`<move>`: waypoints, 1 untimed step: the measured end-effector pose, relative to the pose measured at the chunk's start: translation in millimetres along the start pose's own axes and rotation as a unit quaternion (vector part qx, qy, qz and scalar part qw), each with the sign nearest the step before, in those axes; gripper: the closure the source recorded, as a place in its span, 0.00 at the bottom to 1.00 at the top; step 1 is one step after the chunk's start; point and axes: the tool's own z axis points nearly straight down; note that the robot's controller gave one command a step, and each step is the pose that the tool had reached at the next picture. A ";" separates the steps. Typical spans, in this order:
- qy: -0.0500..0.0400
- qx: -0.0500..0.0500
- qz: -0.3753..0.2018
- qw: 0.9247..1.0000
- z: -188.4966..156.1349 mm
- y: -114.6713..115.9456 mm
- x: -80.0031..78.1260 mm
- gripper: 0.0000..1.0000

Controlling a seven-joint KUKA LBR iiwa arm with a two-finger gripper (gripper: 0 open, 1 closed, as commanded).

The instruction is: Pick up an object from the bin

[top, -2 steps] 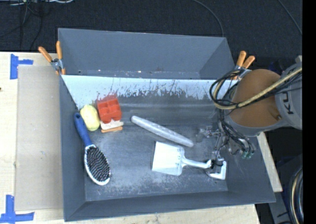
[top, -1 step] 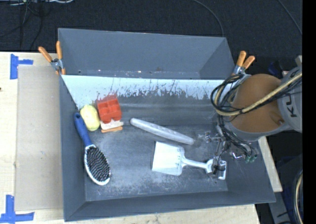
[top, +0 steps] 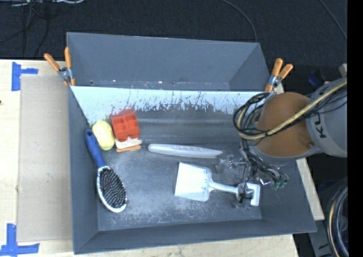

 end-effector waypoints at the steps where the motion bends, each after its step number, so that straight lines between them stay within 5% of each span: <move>1: -0.001 0.001 -0.017 1.000 -2.2 12.5 5.6 1.00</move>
Offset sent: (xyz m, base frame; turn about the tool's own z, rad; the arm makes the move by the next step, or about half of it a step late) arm 0.0000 0.0000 0.0000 0.0000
